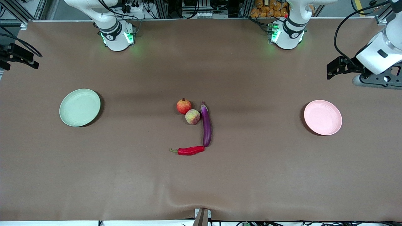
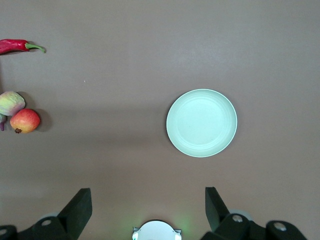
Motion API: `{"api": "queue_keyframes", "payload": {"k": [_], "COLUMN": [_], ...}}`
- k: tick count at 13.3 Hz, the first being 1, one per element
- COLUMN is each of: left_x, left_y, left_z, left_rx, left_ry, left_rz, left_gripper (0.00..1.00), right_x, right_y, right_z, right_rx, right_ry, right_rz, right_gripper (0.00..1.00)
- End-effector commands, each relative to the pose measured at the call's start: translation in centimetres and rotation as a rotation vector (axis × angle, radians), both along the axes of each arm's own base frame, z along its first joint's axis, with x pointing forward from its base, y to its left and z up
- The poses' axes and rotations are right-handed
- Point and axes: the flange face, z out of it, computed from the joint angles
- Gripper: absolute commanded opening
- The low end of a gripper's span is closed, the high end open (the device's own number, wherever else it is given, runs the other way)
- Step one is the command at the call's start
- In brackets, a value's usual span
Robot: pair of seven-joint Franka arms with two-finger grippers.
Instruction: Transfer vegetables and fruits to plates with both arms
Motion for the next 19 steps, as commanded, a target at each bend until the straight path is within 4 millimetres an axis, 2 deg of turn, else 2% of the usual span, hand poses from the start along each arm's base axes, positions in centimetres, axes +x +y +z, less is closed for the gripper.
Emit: {"api": "queue_keyframes", "payload": {"k": [1, 3, 5, 8, 10, 13, 15, 17, 19], "left_x": [1.6, 2.8, 4.1, 6.7, 7.4, 8.1, 7.2, 5.8, 4.3], "left_y": [-1.0, -1.7, -3.2, -8.2, -13.5, -21.5, -26.8, -32.2, -36.4], "left_z": [-0.8, -2.2, -3.6, -5.8, -8.3, -13.1, -17.2, -22.4, -27.3], "left_rx": [-0.057, -0.168, -0.208, -0.235, -0.228, -0.236, -0.17, -0.111, -0.049], "left_ry": [0.02, 0.052, 0.055, 0.041, 0.046, -0.001, -0.047, -0.089, -0.166], "left_rz": [0.116, 0.217, 0.329, 0.379, 0.368, 0.451, 0.404, 0.481, 0.492], "left_gripper": [1.0, 1.0, 1.0, 1.0, 1.0, 1.0, 1.0, 1.0, 1.0], "right_x": [-0.5, -0.5, -0.5, -0.5, -0.6, -0.5, -0.5, -0.6, -0.6], "right_y": [-0.4, -0.4, -0.6, -1.2, -1.3, -1.1, -1.1, -1.3, -1.4], "right_z": [-0.3, -0.2, -0.3, -0.3, -0.3, -0.4, -0.4, -0.4, -0.4], "right_rx": [0.018, 0.016, 0.016, 0.018, 0.018, 0.019, 0.019, 0.02, 0.02], "right_ry": [0.012, 0.01, 0.011, 0.012, 0.012, 0.015, 0.015, 0.023, 0.024], "right_rz": [-0.015, -0.016, -0.019, -0.032, -0.032, -0.029, -0.029, -0.032, -0.033], "right_gripper": [1.0, 1.0, 1.0, 1.0, 1.0, 1.0, 1.0, 1.0, 1.0]}}
